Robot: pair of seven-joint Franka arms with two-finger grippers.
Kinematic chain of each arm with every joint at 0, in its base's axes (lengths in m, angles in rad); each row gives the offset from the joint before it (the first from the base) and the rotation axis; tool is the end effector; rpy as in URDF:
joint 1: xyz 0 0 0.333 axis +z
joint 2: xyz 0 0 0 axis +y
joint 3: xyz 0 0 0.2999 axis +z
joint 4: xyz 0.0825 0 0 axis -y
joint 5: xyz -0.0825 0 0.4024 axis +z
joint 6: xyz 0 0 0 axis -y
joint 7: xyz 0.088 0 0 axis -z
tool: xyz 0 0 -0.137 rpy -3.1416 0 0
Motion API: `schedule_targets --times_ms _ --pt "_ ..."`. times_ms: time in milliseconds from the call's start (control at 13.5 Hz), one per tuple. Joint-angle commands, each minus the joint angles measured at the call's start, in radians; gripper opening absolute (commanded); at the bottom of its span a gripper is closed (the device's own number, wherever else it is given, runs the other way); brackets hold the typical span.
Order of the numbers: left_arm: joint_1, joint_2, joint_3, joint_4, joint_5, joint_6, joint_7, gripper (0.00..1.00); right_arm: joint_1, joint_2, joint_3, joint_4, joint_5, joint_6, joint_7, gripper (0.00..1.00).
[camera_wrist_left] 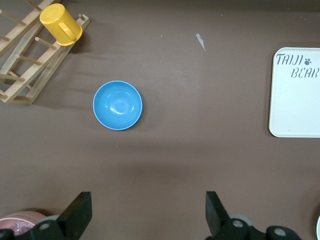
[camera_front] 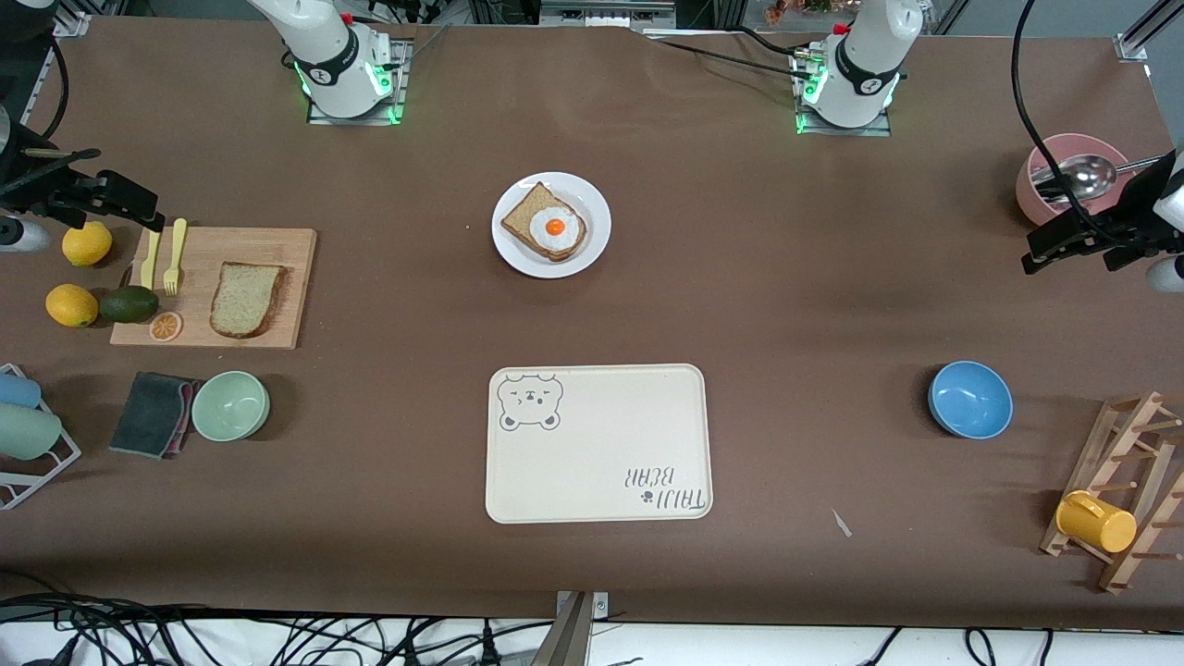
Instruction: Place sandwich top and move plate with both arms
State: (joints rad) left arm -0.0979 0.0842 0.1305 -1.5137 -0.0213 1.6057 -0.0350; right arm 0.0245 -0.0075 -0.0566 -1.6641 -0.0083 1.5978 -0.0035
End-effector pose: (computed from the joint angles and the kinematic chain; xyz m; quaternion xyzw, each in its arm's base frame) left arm 0.6007 0.0140 0.5606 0.9994 0.0339 0.0043 0.0052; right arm 0.5677 -0.0194 0.5393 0.9995 -0.0141 -0.0295 0.0034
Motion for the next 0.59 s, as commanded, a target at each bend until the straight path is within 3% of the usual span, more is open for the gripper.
schedule_targets --times_ms 0,518 --pt "-0.008 -0.001 0.008 0.017 -0.028 -0.020 -0.008 1.00 -0.020 0.006 0.014 0.017 0.008 -0.016 -0.010 1.00" --pt "-0.008 -0.001 0.008 0.017 -0.028 -0.021 -0.009 1.00 -0.017 0.020 0.015 0.018 0.011 -0.032 0.000 1.00"
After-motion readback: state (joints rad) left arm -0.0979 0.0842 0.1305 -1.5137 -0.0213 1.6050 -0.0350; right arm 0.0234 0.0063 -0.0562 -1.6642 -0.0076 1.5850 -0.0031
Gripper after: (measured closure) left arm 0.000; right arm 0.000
